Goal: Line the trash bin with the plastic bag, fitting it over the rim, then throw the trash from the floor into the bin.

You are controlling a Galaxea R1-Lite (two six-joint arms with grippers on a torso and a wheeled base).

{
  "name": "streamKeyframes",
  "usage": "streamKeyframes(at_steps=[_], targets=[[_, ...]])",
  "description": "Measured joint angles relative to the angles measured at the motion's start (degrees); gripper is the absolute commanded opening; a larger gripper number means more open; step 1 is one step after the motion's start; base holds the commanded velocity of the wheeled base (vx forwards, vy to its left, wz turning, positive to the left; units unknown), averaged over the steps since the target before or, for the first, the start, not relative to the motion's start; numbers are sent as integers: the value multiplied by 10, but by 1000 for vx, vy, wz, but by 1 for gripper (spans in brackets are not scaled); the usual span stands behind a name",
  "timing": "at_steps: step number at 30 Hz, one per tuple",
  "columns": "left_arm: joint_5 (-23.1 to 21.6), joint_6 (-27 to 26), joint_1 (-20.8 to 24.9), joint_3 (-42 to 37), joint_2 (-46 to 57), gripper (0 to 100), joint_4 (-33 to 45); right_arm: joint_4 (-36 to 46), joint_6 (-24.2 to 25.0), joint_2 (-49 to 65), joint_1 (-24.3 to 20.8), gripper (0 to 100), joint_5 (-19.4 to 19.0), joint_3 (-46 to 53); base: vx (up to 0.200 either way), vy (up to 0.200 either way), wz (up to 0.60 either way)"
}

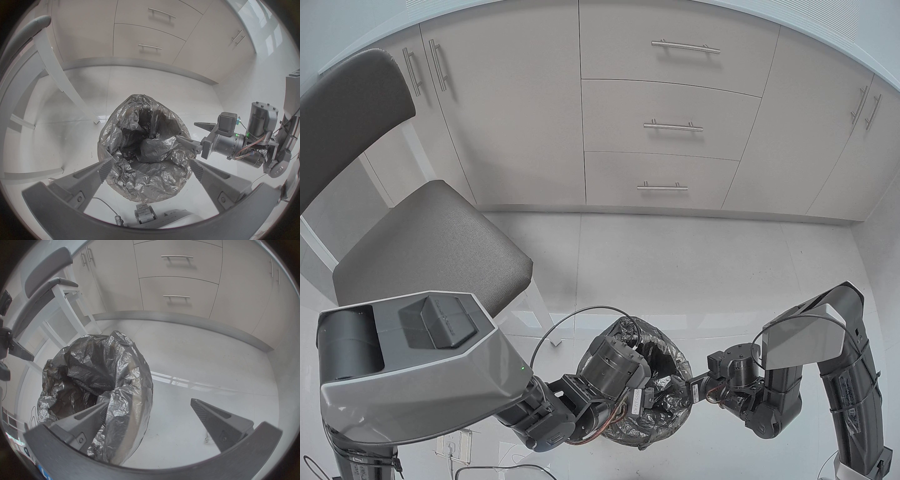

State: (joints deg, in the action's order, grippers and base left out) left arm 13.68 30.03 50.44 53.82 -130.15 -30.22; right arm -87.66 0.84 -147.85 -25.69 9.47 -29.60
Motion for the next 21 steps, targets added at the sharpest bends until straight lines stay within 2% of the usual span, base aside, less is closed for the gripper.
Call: streamKeyframes(at_steps=[21], targets=[[0, 1, -2, 0, -1, 100, 0, -5, -1, 2, 36, 100, 3, 7, 0, 0, 0]])
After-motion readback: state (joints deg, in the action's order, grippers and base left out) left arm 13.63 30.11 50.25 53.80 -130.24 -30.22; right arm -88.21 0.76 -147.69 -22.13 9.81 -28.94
